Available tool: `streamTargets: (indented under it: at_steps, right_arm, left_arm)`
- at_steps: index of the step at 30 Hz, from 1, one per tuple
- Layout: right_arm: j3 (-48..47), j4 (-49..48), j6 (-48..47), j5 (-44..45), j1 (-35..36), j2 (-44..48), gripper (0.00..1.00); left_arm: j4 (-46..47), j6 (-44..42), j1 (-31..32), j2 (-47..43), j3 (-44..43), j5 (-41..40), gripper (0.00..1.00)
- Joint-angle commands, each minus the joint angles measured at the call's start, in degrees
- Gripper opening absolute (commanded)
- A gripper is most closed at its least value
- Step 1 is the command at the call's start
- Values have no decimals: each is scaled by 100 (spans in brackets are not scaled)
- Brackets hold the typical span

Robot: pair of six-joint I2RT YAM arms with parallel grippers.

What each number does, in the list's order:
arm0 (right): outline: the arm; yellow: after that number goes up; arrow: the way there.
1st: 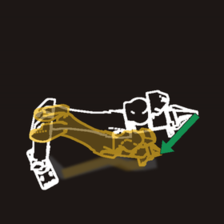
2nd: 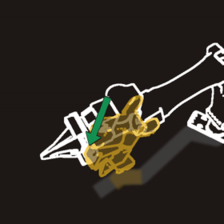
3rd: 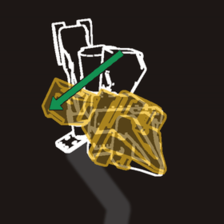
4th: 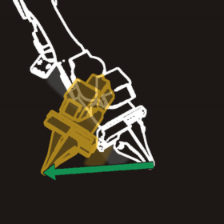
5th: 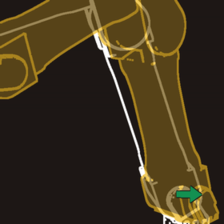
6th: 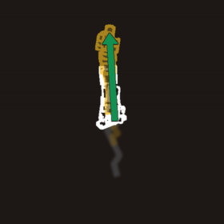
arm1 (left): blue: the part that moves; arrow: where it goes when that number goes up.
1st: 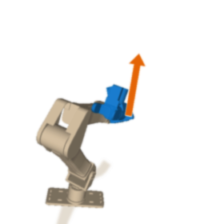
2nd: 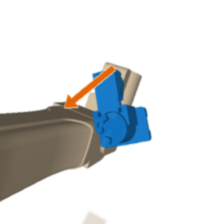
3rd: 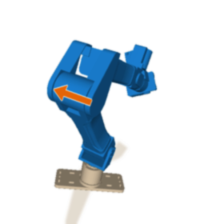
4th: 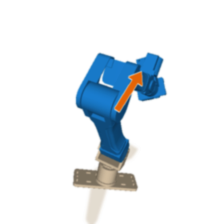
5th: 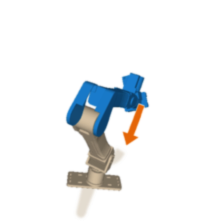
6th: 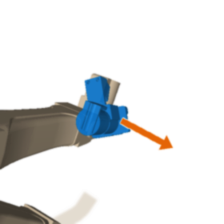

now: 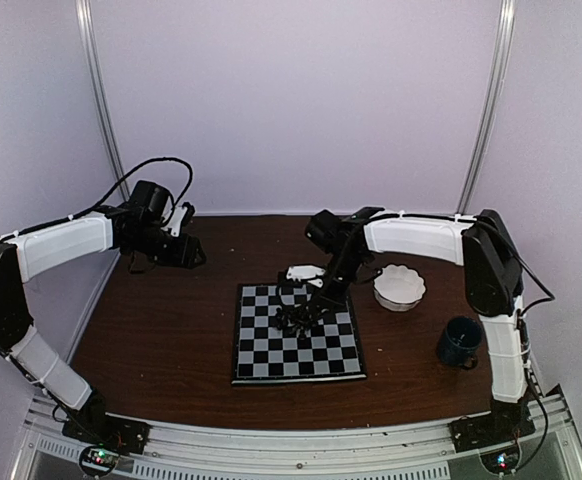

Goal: Set up the chess pieces on the board
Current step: Pick up the king from the chessboard.

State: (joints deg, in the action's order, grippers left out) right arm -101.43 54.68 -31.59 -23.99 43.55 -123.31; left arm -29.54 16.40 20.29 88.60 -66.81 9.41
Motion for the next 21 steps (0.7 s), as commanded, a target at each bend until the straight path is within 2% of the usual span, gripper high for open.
streamTargets:
  at_steps: [1,9,21]
  right_arm:
    - [-109,24,-6,-22,48,-107,26]
    - [-123,62,-39,-106,57,-15,5]
    - [226,223,-59,-103,71,749,3]
  left_arm:
    - [173,-58,-52,-72,18,102,62]
    - [166,-67,-52,-29,1,145,61]
    - [131,-102,-74,14,-51,165,61]
